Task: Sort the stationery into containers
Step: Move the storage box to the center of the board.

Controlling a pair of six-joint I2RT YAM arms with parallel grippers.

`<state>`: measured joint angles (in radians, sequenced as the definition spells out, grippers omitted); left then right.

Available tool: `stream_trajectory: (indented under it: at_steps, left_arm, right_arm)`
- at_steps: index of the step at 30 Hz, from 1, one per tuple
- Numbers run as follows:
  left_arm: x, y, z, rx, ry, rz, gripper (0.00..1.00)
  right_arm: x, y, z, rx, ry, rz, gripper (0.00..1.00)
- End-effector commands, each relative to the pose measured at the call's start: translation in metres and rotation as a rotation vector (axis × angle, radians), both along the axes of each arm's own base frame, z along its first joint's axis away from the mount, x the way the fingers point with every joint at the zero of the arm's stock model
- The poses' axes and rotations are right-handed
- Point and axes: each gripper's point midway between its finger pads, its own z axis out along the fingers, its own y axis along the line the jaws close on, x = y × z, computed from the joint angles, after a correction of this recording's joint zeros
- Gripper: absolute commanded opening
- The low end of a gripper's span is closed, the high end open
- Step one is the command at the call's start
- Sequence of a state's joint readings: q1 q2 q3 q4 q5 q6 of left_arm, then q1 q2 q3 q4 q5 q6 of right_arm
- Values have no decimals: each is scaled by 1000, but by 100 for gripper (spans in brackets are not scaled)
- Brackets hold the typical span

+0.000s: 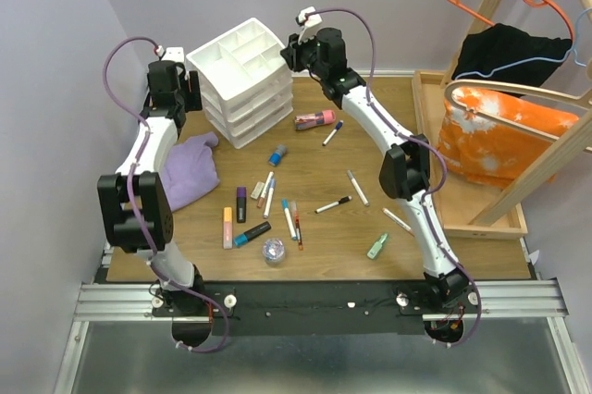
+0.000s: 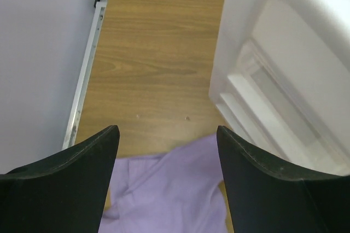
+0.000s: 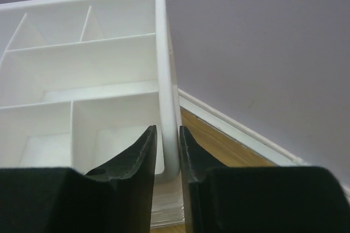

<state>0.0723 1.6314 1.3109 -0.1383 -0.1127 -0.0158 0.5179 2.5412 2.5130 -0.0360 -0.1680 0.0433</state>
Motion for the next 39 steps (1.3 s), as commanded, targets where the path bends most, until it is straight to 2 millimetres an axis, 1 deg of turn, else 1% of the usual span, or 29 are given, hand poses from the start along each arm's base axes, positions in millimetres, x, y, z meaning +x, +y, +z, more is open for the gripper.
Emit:
stream_trajectory:
  at_steps: [1,2,3,4,5,6,7,8,10,11,15,16,17,18,19,21,22,23,25,26,27,28,29,35,36,39]
  left_arm:
    - [41,4,21,-50,-88,37,80]
    - [48,2,13,-66,-78,30,79]
    - [53,-1,13,-83,-81,19,79]
    - [59,-3,21,-95,-102,10,79]
    - [65,-4,15,-101,-98,3,78]
    - [69,-6,16,-106,-104,-5,78]
    - [74,-9,21,-114,-119,-22,78]
    - [78,-9,15,-118,-112,-25,78]
    - [84,-10,17,-124,-121,-33,77]
    - [87,-11,12,-134,-115,-28,77]
    - [98,-14,7,-150,-126,-48,77]
    - [102,-16,10,-154,-135,-50,77]
    - [108,-20,4,-168,-131,-77,77]
    - [111,-22,3,-176,-135,-82,77]
    - [115,-25,7,-177,-149,-93,77]
    - [123,-29,0,-185,-149,-107,77]
    - [128,-33,7,-187,-165,-117,77]
    - [132,-35,1,-190,-157,-122,77]
    - [142,-38,11,-185,-197,-131,77]
    - [146,-40,8,-186,-197,-134,77]
    - [148,-42,7,-185,-199,-135,77]
    - [151,-42,10,-187,-209,-135,77]
    - [153,-45,9,-189,-211,-140,77]
    - [163,-45,10,-186,-234,-139,78]
    - [164,-47,10,-182,-236,-142,78]
    - [167,-46,12,-162,-249,-127,79]
  right_arm:
    - [-2,-15,11,-30,3,-69,23]
    - [-2,-17,12,-30,5,-78,15]
    - [-1,-19,12,-32,12,-92,9]
    - [-2,-21,9,-33,26,-103,2]
    - [-3,-23,12,-29,31,-112,1]
    - [-4,-23,10,-32,40,-113,1]
    - [-6,-24,11,-33,45,-108,1]
    - [-9,-23,8,-38,57,-100,1]
    - [-13,-22,5,-41,75,-84,1]
    - [-14,-22,3,-44,83,-78,1]
    - [-26,-16,1,-50,113,-52,1]
    - [-29,-15,0,-52,119,-47,1]
    - [-32,-13,1,-52,123,-44,1]
    - [-34,-13,0,-53,128,-43,1]
    - [-37,-12,0,-52,134,-42,1]
    - [-41,-8,-1,-54,145,-35,1]
    - [-43,-9,-3,-53,158,-40,2]
    - [-45,-6,-4,-53,164,-34,11]
    - [-49,-4,-8,-56,177,-29,25]
    - [-52,-2,-8,-59,183,-23,36]
    - [-54,0,-9,-58,188,-18,39]
    - [-57,2,-8,-51,198,-9,40]
    - [-60,3,-8,-47,203,-2,41]
    - [-77,13,-2,-12,242,75,41]
    - [-78,14,-2,-7,246,85,41]
    - [-81,17,2,15,269,94,41]
